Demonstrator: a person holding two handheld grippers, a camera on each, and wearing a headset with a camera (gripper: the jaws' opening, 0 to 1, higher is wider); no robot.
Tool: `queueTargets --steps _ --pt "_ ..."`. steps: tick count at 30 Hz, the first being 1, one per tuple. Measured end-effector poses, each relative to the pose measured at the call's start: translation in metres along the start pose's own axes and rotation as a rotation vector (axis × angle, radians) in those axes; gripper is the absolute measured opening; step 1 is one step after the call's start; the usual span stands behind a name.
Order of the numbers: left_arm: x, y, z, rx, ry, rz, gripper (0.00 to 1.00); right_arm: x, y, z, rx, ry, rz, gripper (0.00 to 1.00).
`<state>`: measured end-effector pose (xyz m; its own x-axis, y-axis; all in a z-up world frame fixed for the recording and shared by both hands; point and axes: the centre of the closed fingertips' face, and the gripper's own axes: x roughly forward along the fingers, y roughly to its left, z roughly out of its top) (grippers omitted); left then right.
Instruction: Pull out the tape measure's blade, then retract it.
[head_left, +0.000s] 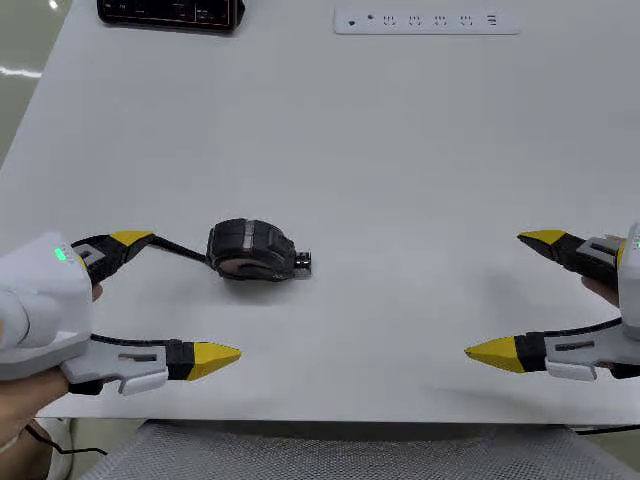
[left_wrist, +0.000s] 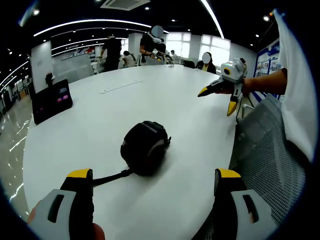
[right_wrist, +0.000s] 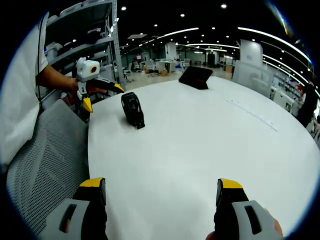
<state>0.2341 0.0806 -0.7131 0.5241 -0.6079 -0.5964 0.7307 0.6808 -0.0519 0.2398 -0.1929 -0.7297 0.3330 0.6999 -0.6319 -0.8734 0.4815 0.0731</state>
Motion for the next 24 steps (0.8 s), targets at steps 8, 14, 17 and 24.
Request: queueTargets --steps 8,14,17,24 --pt "-0.002 -0.0016 -0.0035 0.005 0.01 -0.002 0.96 0.0007 0.0012 0.0007 0.007 -0.001 0.004 0.91" --pt "-0.0025 -0.0073 -0.0054 0.016 0.02 -0.02 0.95 0.0005 0.0026 -0.0005 0.011 -0.001 0.006 0.91" --pt "-0.0024 -0.008 -0.0041 0.014 0.016 -0.023 0.99 0.0003 0.004 -0.0012 0.011 0.0 0.008 0.91" --pt "-0.0024 -0.007 -0.0064 0.01 0.02 -0.023 0.99 -0.0003 0.0047 -0.0017 0.012 0.001 0.007 0.91"
